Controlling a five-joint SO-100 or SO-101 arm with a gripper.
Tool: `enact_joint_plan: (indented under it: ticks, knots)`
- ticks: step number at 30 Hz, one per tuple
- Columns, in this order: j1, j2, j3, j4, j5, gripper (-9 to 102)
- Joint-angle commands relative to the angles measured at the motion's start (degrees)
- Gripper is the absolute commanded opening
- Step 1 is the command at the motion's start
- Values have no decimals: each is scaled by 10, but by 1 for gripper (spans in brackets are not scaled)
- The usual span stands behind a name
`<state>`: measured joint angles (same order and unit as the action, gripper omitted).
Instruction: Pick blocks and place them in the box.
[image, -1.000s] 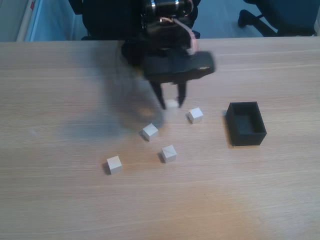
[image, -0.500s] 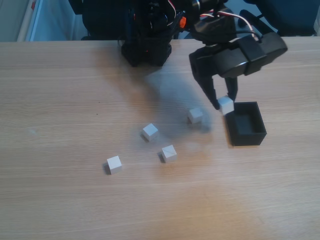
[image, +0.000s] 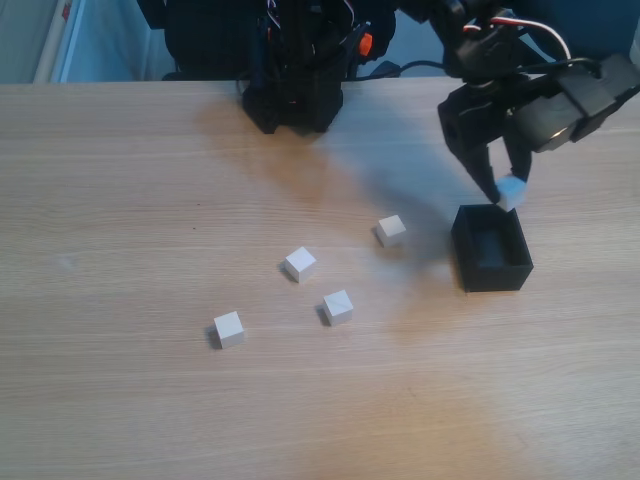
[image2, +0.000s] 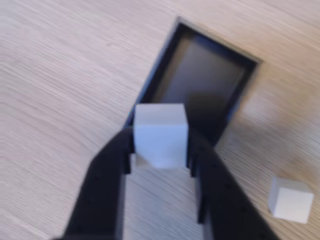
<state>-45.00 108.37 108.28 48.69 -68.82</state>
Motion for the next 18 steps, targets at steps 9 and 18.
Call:
enact_joint_plan:
  ticks: [9, 18]
  knots:
    - [-25, -14, -69, 26, -9, 10]
    - [3, -11, -68, 45, -5, 11]
